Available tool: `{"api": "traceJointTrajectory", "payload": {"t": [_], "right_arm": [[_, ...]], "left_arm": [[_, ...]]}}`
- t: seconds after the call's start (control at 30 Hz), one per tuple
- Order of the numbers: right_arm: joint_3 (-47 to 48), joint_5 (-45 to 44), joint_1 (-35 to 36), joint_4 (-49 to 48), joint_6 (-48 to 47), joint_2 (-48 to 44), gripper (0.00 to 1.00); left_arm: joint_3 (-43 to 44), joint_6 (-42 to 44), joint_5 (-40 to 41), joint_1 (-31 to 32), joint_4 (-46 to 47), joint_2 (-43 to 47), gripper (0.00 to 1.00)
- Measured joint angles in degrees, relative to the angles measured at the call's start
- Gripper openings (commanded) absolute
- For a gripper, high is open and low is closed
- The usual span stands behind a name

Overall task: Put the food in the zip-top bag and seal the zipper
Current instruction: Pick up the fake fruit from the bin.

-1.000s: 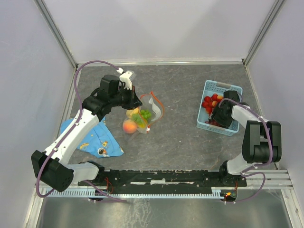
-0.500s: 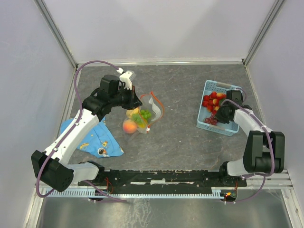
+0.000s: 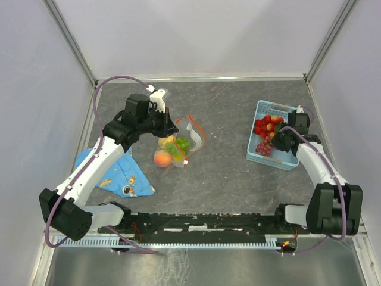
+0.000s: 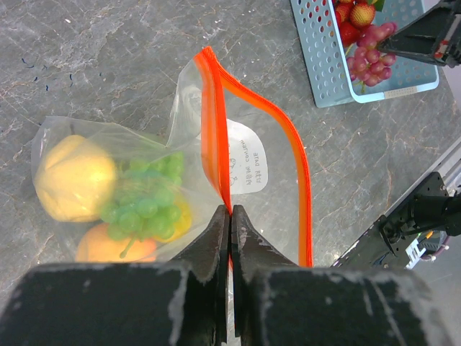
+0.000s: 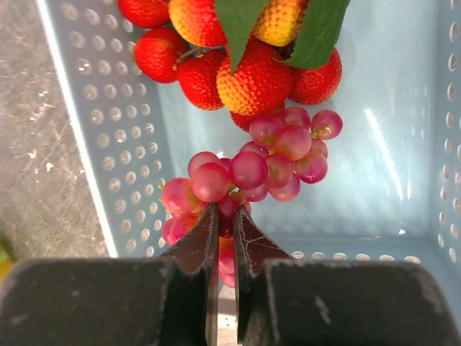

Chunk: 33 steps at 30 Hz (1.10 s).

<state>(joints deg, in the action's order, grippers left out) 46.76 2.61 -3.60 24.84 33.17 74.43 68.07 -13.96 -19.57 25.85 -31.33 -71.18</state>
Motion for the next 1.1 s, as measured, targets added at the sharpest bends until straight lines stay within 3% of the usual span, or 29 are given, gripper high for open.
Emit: {"api": "traceJointTrajectory", "payload": {"t": [0.5, 1.1], "right_arm": [[4.0, 2.7, 4.0, 2.8, -4.0, -13.8, 0.02], [15.8, 2.9, 26.5, -1.5, -4.5, -13.1, 0.02]], "left_arm": [[0.0, 0.0, 0.0, 0.0, 0.0, 0.0, 0.03], [0.0, 0.0, -0.5, 0.0, 0.2, 0.0, 0.03]]}}
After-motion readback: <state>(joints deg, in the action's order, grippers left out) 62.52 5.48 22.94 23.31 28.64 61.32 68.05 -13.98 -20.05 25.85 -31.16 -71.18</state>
